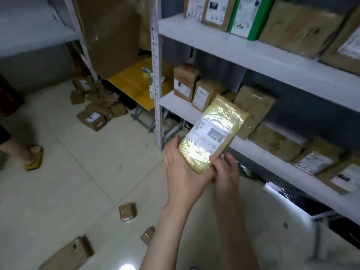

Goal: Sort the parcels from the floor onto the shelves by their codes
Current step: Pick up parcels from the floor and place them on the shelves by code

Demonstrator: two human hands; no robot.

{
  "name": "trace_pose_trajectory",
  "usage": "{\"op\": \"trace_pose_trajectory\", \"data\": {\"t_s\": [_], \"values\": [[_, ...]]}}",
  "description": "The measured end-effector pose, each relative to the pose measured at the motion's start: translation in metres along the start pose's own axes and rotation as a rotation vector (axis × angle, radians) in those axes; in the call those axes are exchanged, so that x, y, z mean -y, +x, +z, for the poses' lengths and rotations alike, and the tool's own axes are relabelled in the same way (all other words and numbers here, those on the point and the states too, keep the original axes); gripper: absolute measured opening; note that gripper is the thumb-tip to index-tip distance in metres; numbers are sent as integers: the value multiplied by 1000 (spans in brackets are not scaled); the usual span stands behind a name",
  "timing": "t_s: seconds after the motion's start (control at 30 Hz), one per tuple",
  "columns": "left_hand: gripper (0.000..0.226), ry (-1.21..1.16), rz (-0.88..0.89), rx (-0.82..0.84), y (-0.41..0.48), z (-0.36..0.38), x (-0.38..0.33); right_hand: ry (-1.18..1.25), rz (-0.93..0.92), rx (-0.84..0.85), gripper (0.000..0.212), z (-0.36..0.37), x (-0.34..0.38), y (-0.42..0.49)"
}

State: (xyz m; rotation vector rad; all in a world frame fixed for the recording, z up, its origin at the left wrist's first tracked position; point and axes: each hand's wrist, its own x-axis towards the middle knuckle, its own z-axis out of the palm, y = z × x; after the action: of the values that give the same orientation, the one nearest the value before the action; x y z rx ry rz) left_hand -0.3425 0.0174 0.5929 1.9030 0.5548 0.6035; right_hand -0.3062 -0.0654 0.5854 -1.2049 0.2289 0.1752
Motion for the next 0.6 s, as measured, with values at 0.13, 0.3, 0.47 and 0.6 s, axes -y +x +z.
{"op": "trace_pose_trajectory", "data": {"t_s": [0.13,0.3,0.47,0.6], "values": [[104,-122,-5,94,-27,-42,-40,75,-9,28,71,7,28,-58],[98,-401,-9,187,-44,-99,-67,222,-19,135,72,25,53,-108],[94,-728,-159,329,-39,-134,-69,298,-72,262,75,31,71,-134],[97,-748,-181,355,-24,-161,-72,300,-96,381,89,34,75,-146]]}}
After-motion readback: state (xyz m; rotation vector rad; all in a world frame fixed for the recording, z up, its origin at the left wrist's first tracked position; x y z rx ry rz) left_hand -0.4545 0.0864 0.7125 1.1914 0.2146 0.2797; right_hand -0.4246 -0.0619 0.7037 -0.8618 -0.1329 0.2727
